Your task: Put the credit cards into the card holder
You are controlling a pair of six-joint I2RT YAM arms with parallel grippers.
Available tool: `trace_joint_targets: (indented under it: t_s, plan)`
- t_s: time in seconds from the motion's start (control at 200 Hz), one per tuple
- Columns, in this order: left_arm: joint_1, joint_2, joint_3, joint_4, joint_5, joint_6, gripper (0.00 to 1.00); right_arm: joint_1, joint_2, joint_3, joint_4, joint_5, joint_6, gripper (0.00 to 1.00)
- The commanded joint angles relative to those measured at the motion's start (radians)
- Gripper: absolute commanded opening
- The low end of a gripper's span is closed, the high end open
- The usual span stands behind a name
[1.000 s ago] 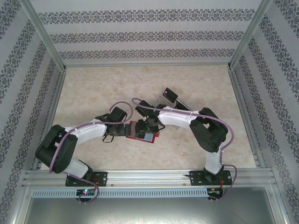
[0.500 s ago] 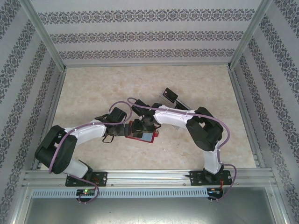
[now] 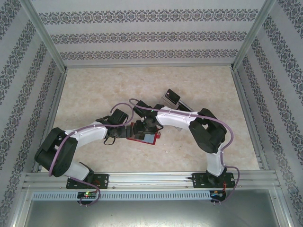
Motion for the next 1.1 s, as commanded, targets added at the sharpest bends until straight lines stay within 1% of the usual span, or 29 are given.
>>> trace_joint_targets:
  t_s: [0.0,0.185,0.335,0.445,0.575,0.695,0.789,0.854,0.969,1.094]
  plan:
    - [-0.005,0.017,-0.034,0.109,0.129,-0.027,0.96,-0.006,-0.063,-0.036,-0.019,0.037,0.001,0.59]
    - [-0.006,0.004,-0.048,0.118,0.15,-0.036,0.95,-0.01,-0.081,-0.067,-0.012,0.047,0.006,0.58]
    - [-0.005,-0.012,-0.071,0.134,0.182,-0.047,0.88,-0.016,-0.099,-0.095,0.0,0.045,0.009,0.54]
    - [-0.012,-0.025,-0.091,0.144,0.205,-0.07,0.87,-0.027,-0.114,-0.119,0.012,0.044,0.009,0.51]
    - [-0.043,-0.049,-0.111,0.156,0.218,-0.105,0.87,-0.038,-0.134,-0.139,0.024,0.042,0.009,0.5]
    - [-0.1,-0.064,-0.118,0.163,0.219,-0.148,0.86,-0.047,-0.147,-0.145,0.027,0.041,0.001,0.49]
    - [-0.16,-0.084,-0.109,0.15,0.19,-0.181,0.87,-0.056,-0.157,-0.153,0.033,0.04,0.0,0.48]
    - [-0.182,-0.105,-0.103,0.137,0.162,-0.202,0.87,-0.058,-0.164,-0.161,0.042,0.035,0.005,0.47]
    - [-0.184,-0.177,-0.091,0.091,0.079,-0.226,0.9,-0.06,-0.168,-0.168,0.058,0.027,0.016,0.44]
    - [-0.173,-0.238,-0.057,0.018,-0.017,-0.196,0.93,-0.06,-0.157,-0.167,0.069,0.018,0.023,0.39]
